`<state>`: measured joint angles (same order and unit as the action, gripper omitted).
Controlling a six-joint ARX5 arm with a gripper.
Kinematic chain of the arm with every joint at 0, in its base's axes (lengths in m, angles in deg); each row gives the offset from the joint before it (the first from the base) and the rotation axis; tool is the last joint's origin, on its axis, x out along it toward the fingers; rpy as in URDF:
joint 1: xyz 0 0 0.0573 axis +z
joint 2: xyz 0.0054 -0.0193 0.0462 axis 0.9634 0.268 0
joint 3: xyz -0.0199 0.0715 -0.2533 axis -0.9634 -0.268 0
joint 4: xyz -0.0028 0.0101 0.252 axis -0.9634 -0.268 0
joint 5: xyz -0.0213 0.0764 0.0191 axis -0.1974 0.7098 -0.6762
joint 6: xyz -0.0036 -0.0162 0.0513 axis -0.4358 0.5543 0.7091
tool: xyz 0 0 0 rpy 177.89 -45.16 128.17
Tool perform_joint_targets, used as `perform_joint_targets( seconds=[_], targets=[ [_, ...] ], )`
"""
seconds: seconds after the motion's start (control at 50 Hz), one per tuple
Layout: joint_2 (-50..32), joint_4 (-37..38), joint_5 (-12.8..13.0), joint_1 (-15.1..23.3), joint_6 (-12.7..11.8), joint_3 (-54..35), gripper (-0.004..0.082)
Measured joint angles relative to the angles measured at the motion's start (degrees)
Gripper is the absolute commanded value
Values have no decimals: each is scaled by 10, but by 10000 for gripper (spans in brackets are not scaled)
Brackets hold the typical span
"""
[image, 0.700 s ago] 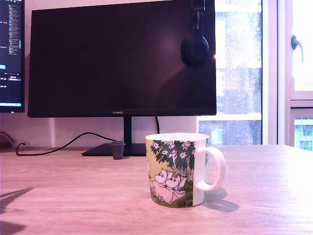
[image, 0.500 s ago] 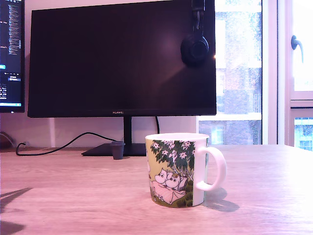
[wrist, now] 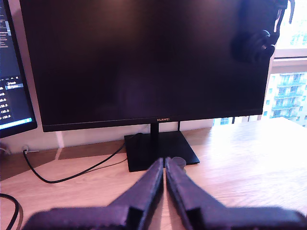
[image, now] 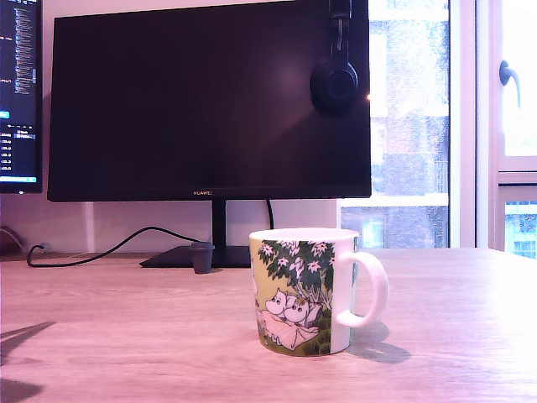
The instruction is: Pick up the coffee capsules from the table one by one and drop them inside the nearest coffee cup
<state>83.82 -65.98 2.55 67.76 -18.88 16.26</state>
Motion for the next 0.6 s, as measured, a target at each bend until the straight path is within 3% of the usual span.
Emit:
perform_joint_targets(
  seconds=[0.06,0.16,0.22,0.6],
  targets=[
    [0,2,0,0,-1,0,260],
    [0,10,0,0,-26,0,572],
    [0,16,0,0,-30,0,669],
    [103,52,-8,0,-32,0,694]
  ],
)
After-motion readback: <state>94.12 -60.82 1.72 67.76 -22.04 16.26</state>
